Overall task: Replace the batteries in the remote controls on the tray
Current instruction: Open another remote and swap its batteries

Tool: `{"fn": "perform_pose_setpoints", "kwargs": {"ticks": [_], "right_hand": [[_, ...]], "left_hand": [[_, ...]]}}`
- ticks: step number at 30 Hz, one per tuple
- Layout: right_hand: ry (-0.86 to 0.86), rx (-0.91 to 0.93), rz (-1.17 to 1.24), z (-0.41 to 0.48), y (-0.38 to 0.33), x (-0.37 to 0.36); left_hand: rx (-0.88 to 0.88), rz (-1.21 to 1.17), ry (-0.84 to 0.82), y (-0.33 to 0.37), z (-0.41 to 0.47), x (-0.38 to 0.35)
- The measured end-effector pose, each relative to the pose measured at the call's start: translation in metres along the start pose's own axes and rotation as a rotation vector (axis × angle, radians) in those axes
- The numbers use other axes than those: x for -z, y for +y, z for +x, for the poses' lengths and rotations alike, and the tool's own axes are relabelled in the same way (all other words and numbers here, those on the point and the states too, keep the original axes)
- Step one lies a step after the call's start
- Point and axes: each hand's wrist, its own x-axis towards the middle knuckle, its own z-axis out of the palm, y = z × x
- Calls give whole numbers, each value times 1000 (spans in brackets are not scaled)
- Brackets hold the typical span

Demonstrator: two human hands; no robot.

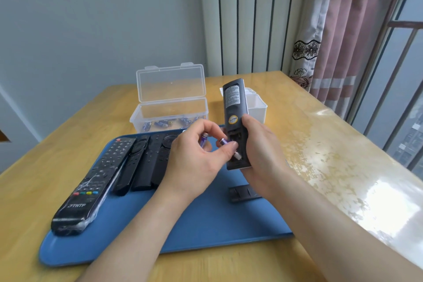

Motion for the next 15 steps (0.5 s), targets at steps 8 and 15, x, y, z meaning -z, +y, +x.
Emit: {"fn": "perform_pose_setpoints", "kwargs": {"ticks": [8, 15], "right_hand": [[-222, -79, 100, 0, 1, 6], [-164, -66, 69, 15, -9, 22]], "left_hand": [[202, -360, 3, -1, 2, -4], [294, -421, -10, 6, 30, -22]]}}
